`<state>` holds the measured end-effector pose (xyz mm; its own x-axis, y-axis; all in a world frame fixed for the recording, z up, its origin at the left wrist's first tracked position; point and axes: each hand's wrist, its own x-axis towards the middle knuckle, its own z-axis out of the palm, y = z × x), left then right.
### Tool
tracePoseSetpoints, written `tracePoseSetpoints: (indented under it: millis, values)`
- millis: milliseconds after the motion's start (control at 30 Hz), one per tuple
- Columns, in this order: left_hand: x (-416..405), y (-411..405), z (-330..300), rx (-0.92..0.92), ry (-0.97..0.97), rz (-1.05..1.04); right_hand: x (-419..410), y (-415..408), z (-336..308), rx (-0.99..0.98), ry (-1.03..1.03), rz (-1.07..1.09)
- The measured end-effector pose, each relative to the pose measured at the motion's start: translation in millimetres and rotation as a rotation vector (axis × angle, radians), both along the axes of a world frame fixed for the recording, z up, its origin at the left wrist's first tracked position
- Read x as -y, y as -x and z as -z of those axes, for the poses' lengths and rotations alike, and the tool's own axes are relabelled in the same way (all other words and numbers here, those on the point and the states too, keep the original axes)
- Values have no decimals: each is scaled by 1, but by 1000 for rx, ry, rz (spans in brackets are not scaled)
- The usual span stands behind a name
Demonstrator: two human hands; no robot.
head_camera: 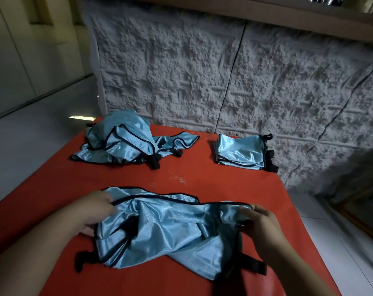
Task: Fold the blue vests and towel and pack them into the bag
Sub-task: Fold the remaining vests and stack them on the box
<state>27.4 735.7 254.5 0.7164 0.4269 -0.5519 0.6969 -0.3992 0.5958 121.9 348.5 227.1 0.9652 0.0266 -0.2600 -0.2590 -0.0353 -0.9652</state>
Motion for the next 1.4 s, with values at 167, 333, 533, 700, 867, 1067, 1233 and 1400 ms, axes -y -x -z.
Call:
tracePoseSetpoints:
  millis: [167, 333, 533, 700, 867, 1067, 1233, 1400]
  values:
    - [-3, 3, -1, -78, -84, 46, -1, -6, -6, 58, 22, 182]
    - [-4, -3, -9, 47, -204, -88, 6, -11, -12, 79, 125, 184]
    - [-12, -3, -15, 291, -17, -195, 18, -10, -16, -80, 326, 242]
    - [6, 6, -39, 478, 566, -170, 13, -11, -27, 99, 333, 174]
    - [20, 0, -44, 656, 502, -95, 7, -5, -35, 340, 478, 62]
    - [19, -9, -37, 734, 306, -136, 10, -10, -36, 492, 764, 59]
    - [24, -16, -38, 763, 499, -222, 9, -9, -43, 516, 693, 161]
    - [19, -14, -36, 719, 303, -183, 6, -7, -43, 580, 640, 120]
